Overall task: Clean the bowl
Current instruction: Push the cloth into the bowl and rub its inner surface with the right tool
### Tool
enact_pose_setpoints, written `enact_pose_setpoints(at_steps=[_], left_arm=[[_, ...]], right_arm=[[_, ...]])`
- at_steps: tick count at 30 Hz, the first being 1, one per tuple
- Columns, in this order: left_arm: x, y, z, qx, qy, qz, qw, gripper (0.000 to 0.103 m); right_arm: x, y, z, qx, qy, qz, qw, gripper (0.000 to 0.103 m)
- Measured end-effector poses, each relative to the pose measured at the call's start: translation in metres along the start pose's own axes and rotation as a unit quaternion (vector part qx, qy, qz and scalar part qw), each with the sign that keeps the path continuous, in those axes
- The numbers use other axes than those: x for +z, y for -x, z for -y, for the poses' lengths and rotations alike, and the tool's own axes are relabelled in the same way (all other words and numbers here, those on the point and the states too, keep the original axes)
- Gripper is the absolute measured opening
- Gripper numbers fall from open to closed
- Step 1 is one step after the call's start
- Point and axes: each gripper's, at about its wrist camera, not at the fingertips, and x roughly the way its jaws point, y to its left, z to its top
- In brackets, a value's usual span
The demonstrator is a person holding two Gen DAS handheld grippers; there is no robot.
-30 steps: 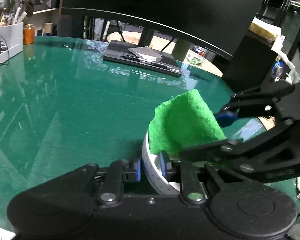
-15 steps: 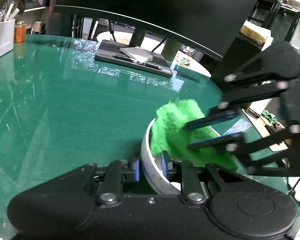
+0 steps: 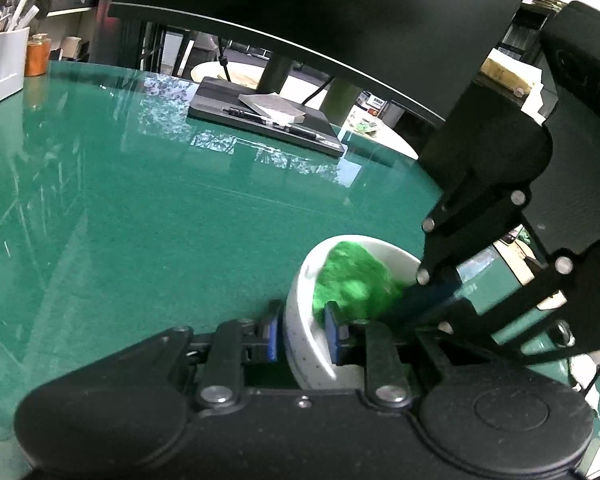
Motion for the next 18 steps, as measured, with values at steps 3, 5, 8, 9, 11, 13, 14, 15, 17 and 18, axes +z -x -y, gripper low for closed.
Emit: enact_pose_setpoints(at_steps=[3,5,8,9,11,13,14,15,17,18], left_arm=[[0.0,0.0,0.002,0.005,-0.008,0.0,1.0,0.021],[0.001,0.0,0.001,0.006,-0.005,-0.003,1.0,0.019],[0.002,0.001,-0.001,0.006,0.0,-0.007,1.0,0.018],[0.002,0.001,-0.002,0.004,0.001,-0.008,1.0,0.018],[0.004,0.002,-0.004,0.004,-0.005,-0.016,0.9999,0.017],[0.006,0.003,-0.005,0.005,-0.011,-0.023,0.9997,0.017],[0.007,0.004,-0.006,0.005,-0.019,-0.028,0.9994,0.017],[0.008,0.004,-0.006,0.005,-0.023,-0.033,0.9992,0.017],[0.011,0.004,-0.007,0.003,-0.031,-0.044,0.9985,0.017],[0.012,0.003,-0.006,0.004,-0.034,-0.047,0.9983,0.017]], right_arm=[[0.0,0.0,-0.01,-0.021,0.059,-0.022,0.998,0.008],[0.0,0.0,-0.015,-0.054,0.09,-0.035,0.994,0.008],[0.002,0.005,-0.02,-0.087,0.108,-0.039,0.99,0.01],[0.002,0.011,-0.02,-0.077,0.103,-0.032,0.991,0.016],[0.002,0.016,-0.02,-0.064,0.097,-0.024,0.993,0.024],[0.003,0.015,-0.02,-0.059,0.098,-0.024,0.993,0.026],[0.003,0.014,-0.02,-0.057,0.098,-0.024,0.993,0.026],[0.003,0.014,-0.02,-0.055,0.099,-0.024,0.993,0.026],[0.004,0.012,-0.02,-0.05,0.099,-0.024,0.994,0.03],[0.004,0.012,-0.02,-0.048,0.1,-0.024,0.994,0.031]])
